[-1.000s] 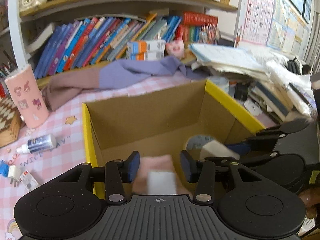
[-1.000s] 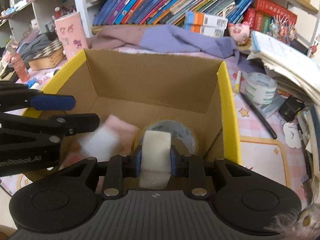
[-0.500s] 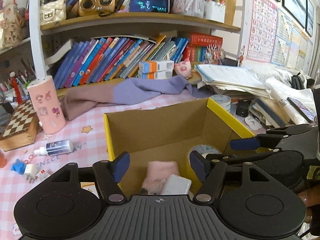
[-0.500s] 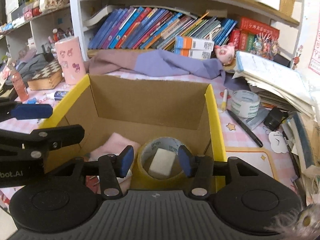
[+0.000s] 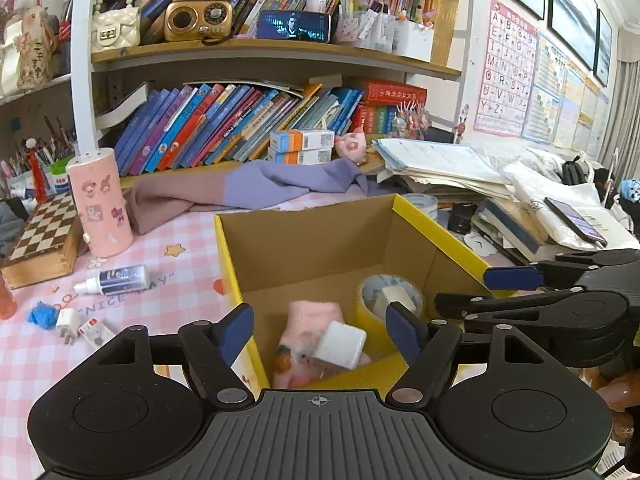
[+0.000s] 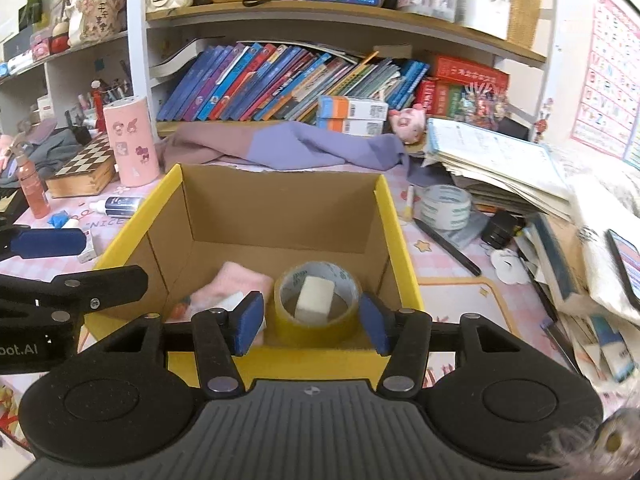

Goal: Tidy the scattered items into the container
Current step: 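Withdraw both open tools from the box and move back toward the table items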

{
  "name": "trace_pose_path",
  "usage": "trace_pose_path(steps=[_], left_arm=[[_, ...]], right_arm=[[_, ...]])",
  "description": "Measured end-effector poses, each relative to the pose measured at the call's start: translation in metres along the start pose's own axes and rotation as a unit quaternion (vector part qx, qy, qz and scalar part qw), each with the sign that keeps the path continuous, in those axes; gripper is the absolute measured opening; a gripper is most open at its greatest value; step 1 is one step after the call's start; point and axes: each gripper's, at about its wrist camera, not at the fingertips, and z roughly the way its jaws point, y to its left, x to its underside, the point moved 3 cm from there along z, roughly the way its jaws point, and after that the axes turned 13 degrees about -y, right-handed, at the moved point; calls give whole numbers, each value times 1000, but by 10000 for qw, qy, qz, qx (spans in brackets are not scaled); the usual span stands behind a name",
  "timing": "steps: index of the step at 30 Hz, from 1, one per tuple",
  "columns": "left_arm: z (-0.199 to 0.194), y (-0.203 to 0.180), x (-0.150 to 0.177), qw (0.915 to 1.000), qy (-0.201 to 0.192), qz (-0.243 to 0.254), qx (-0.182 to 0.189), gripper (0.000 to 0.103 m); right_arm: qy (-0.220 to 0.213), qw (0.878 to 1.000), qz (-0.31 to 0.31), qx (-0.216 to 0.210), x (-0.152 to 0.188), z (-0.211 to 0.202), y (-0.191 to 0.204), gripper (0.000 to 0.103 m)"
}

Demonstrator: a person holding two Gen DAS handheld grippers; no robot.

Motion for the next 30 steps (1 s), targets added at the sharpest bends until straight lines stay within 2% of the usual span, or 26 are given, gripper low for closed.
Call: trace_pose_path(steps=[13, 30], left_arm=[[-49, 5, 21, 9995, 97, -58, 287, 75], [-101, 22, 51, 9983, 447, -53, 373, 76]], right_arm=[[81, 9992, 96, 376, 26, -55, 25, 55], [251, 9979, 266, 535, 58, -101, 71, 62]])
